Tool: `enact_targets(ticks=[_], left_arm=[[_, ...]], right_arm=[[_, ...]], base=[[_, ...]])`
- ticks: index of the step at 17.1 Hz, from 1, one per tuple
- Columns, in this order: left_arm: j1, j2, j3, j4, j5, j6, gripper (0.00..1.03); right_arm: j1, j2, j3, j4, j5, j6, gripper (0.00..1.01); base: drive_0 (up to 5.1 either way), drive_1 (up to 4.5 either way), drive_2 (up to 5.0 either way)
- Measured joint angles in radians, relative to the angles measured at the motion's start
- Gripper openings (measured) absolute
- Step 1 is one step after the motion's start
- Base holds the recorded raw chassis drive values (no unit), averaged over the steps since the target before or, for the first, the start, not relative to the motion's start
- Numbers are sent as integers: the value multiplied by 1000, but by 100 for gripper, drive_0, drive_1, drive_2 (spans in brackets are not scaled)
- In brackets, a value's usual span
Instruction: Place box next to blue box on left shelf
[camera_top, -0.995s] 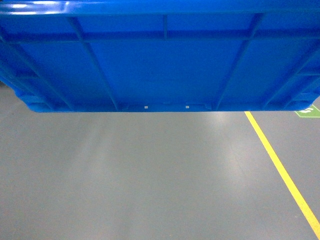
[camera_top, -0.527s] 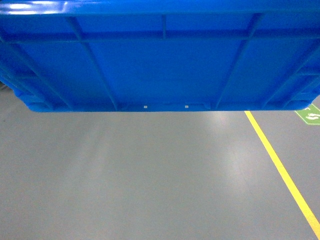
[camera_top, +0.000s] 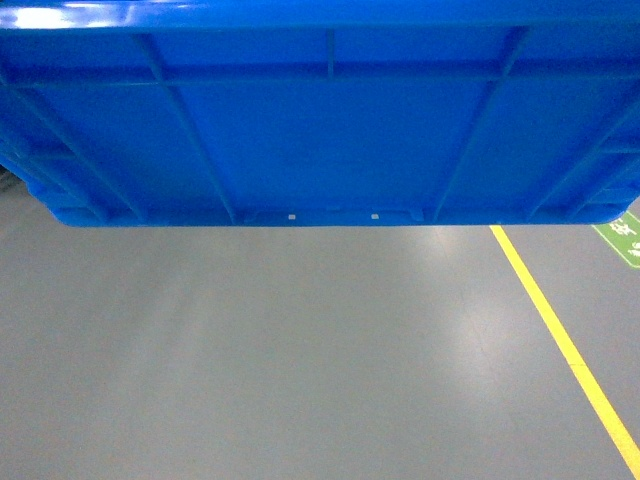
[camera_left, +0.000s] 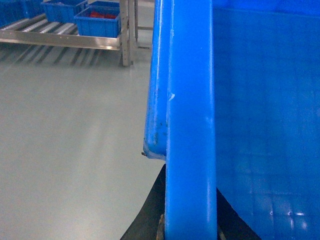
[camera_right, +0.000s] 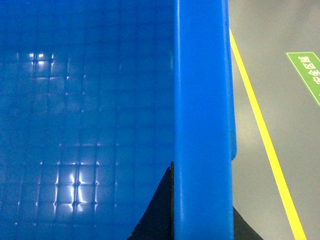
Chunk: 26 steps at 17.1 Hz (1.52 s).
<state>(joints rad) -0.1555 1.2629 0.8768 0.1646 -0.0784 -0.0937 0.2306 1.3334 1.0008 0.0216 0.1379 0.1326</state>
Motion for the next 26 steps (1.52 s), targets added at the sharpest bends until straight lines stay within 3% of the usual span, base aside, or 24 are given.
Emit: enact_targets(ticks=[26], left_arm=[[0, 0, 0, 1, 0, 1, 6]], right_arm=[[0, 1, 0, 2, -2, 0, 7]], base=[[-3, 415, -422]])
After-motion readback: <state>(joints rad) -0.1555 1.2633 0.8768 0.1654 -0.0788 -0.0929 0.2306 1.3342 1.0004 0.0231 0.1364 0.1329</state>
